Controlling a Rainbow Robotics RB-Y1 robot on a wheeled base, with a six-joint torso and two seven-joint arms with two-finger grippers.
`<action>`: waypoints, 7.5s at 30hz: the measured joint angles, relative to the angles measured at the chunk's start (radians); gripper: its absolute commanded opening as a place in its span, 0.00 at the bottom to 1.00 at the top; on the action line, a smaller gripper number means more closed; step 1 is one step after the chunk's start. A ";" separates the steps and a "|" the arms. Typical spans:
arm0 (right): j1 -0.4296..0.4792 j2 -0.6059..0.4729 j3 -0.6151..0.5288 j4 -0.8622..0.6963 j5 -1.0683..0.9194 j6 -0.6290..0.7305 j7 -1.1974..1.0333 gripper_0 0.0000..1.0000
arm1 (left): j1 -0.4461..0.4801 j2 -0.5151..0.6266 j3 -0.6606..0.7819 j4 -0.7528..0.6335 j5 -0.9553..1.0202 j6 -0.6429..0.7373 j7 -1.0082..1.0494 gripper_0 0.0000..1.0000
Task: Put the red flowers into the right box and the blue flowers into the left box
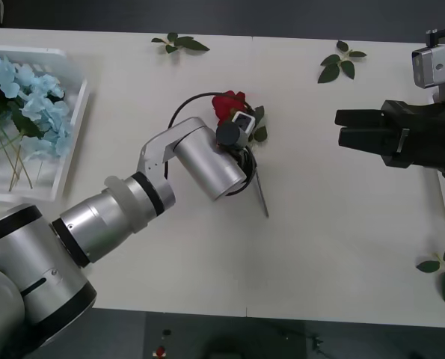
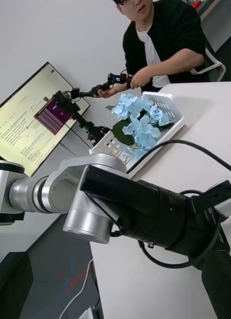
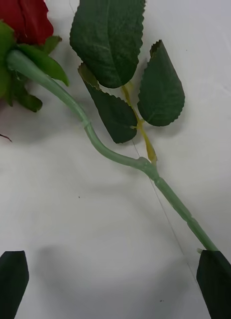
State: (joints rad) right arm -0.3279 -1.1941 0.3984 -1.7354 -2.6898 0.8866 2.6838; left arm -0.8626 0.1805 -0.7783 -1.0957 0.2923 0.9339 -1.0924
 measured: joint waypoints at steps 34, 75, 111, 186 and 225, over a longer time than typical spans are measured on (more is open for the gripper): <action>0.000 0.000 0.000 0.000 0.000 0.000 0.000 1.00 | -0.027 -0.087 -0.066 0.065 0.055 0.030 0.002 0.94; 0.000 0.000 0.000 0.000 0.000 0.001 0.000 1.00 | 0.302 0.503 -0.010 -0.667 0.099 0.125 -0.010 0.00; 0.000 0.000 0.000 0.000 0.000 0.005 0.000 1.00 | 0.351 0.438 0.187 -0.678 0.039 0.218 -0.017 0.95; 0.000 0.000 0.000 0.000 0.000 0.007 0.000 1.00 | 0.404 0.456 0.515 -0.991 0.479 0.000 -0.096 0.00; 0.000 0.001 0.023 0.000 0.000 0.061 0.000 1.00 | 0.533 0.057 0.569 -0.864 1.284 -0.253 -0.886 0.00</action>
State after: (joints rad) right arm -0.3279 -1.1928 0.4210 -1.7352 -2.6899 0.9473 2.6838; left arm -0.3292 0.2379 -0.2097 -1.9593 1.5762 0.6805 -1.9787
